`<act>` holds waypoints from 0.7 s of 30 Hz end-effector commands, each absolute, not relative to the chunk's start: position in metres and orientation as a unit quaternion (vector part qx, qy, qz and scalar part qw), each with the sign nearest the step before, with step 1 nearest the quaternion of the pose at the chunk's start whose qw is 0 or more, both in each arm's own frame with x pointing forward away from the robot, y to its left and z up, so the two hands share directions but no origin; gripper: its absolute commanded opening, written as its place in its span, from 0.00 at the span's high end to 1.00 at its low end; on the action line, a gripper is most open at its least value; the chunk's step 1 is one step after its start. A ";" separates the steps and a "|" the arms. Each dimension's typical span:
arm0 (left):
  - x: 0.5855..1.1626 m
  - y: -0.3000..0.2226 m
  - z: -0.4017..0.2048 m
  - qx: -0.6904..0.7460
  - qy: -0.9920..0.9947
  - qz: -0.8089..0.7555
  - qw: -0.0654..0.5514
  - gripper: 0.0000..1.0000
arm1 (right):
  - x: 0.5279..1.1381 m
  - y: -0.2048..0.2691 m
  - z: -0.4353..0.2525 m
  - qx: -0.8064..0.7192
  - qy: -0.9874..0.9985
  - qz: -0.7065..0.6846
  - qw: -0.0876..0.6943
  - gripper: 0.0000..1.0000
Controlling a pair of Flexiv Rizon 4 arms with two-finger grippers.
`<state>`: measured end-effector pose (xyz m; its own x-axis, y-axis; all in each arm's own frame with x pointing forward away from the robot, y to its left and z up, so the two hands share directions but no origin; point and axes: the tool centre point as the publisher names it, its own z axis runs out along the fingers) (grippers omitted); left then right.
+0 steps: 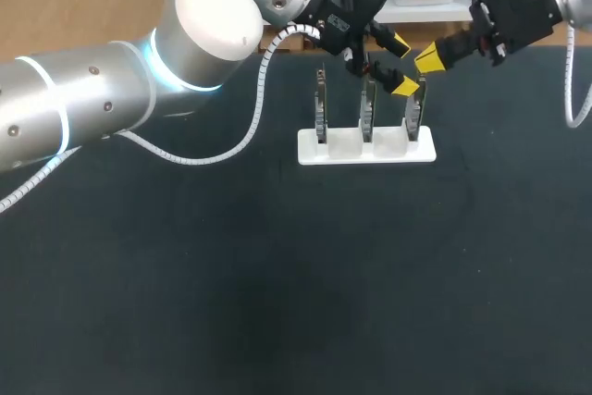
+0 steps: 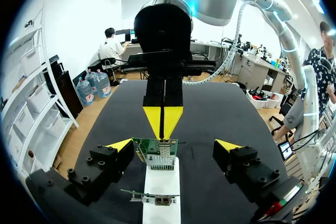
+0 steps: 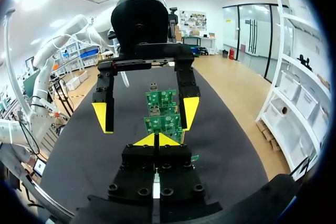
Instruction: Pick up the optical module with the left hand, and insert it into the network port with the right hand.
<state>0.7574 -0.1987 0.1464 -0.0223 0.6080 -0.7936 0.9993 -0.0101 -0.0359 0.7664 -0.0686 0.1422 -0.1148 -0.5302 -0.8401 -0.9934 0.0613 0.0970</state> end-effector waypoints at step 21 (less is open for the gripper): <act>0.757 -0.199 0.146 0.632 0.636 -0.325 0.300 0.00 | 0.767 -0.068 0.132 -0.579 0.654 0.368 0.319 1.00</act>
